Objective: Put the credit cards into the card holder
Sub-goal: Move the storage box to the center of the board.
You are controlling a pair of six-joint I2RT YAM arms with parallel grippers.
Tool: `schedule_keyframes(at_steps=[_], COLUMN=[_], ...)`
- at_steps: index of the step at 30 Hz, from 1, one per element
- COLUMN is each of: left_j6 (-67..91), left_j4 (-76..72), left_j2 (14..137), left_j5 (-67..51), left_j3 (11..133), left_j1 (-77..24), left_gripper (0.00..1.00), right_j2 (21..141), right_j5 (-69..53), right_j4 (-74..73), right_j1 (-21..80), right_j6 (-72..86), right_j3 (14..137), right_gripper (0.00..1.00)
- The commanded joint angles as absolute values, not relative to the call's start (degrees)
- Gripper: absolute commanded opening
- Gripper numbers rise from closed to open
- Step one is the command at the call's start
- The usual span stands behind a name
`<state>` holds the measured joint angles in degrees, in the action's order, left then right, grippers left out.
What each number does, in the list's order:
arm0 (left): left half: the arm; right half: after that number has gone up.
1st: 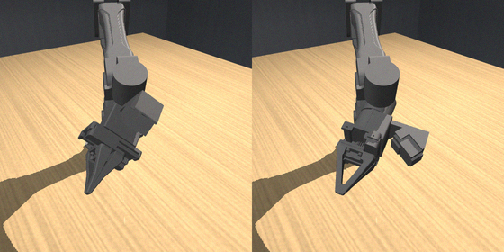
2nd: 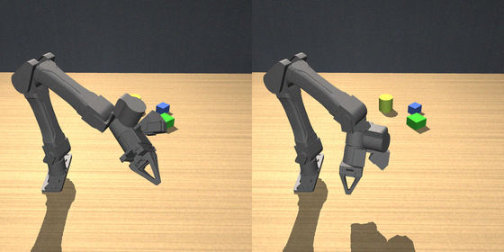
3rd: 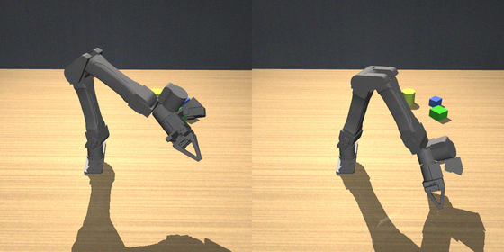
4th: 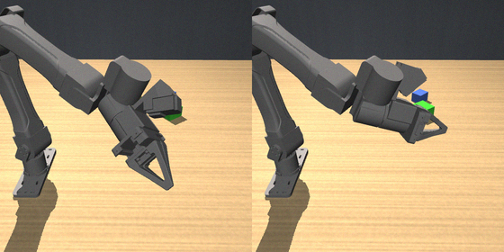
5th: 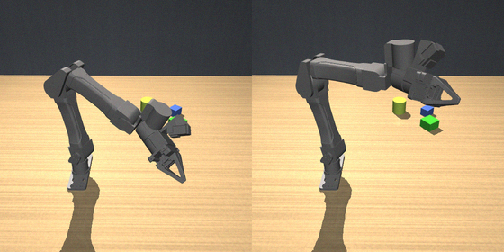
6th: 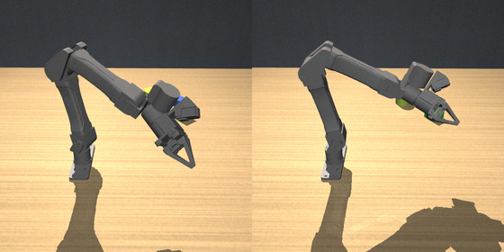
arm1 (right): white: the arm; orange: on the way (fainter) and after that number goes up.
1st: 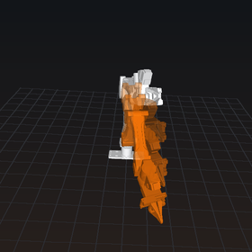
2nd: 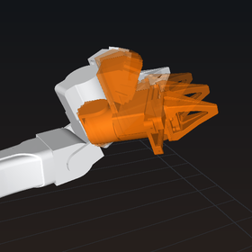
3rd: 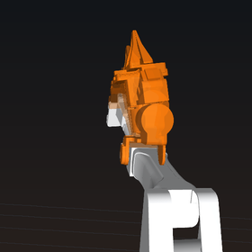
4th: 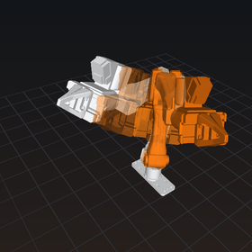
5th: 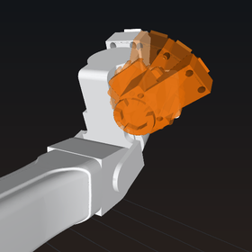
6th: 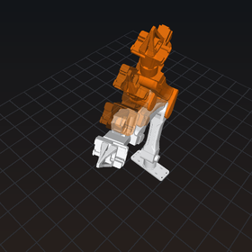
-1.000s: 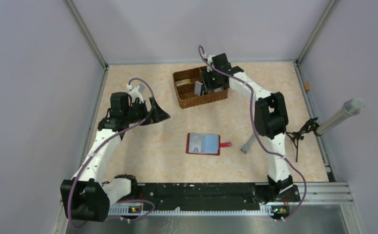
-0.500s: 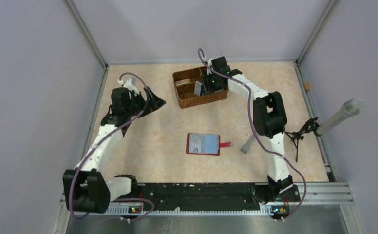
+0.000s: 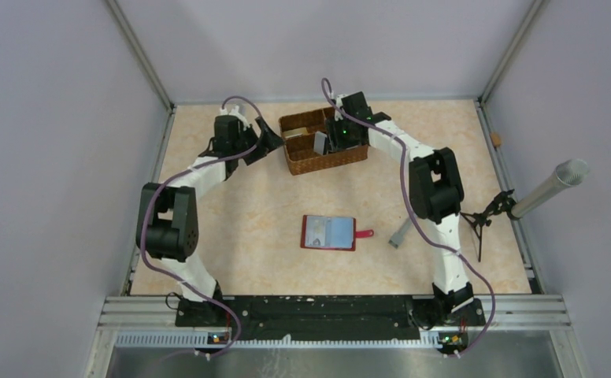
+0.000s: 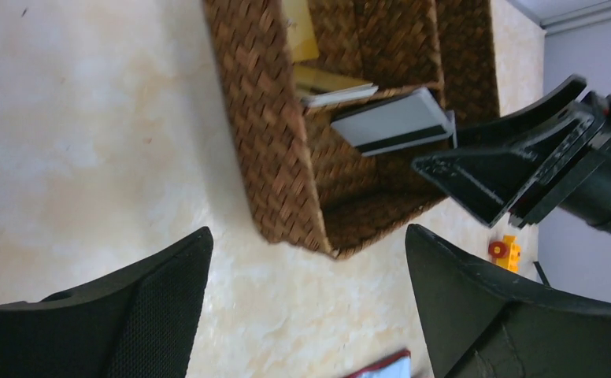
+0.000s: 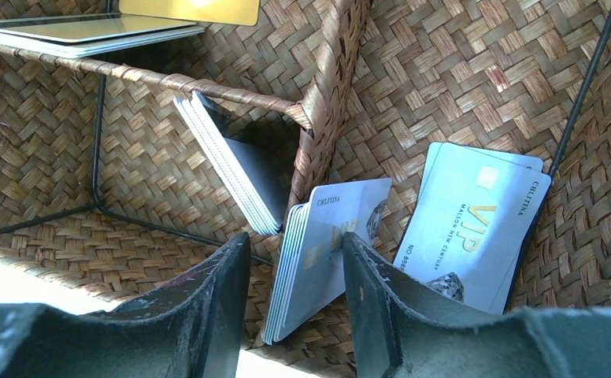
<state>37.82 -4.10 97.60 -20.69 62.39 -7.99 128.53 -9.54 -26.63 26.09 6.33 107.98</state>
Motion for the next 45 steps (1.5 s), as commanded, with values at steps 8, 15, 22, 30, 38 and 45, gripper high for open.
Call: schedule_keyframes(at_steps=[8,15,22,30,38,45], left_j6=[32.77,29.99,28.45,27.18,26.54,26.75], left_j4=[-2.23,2.68,5.35,7.67,9.89,10.91], left_j2=[108.92,111.64,111.84,111.91,112.32,112.22], left_j5=[-18.03,-14.70,-9.90,-6.26,-3.08,-1.37], left_j3=[75.56,78.58,79.50,79.89,81.25,81.65], left_j1=[-12.22,-13.98,-15.57,-16.50,-17.21,-17.75], left_gripper=[0.72,0.57,0.41,0.21,0.04,0.00], right_j2=[125.36,124.75,124.04,122.84,122.13,122.04], right_j5=[-10.81,-11.08,-11.25,-10.72,-11.63,-12.03], right_j4=[-25.93,-25.97,-25.89,-26.39,-26.40,-27.17], right_j1=[26.63,26.63,26.63,26.63,26.71,26.72], right_j6=[7.69,8.25,8.90,9.21,9.65,10.14], right_j3=[107.85,107.76,107.75,107.83,107.96,108.02], right_gripper=[0.41,0.37,0.35,0.35,0.35,0.34])
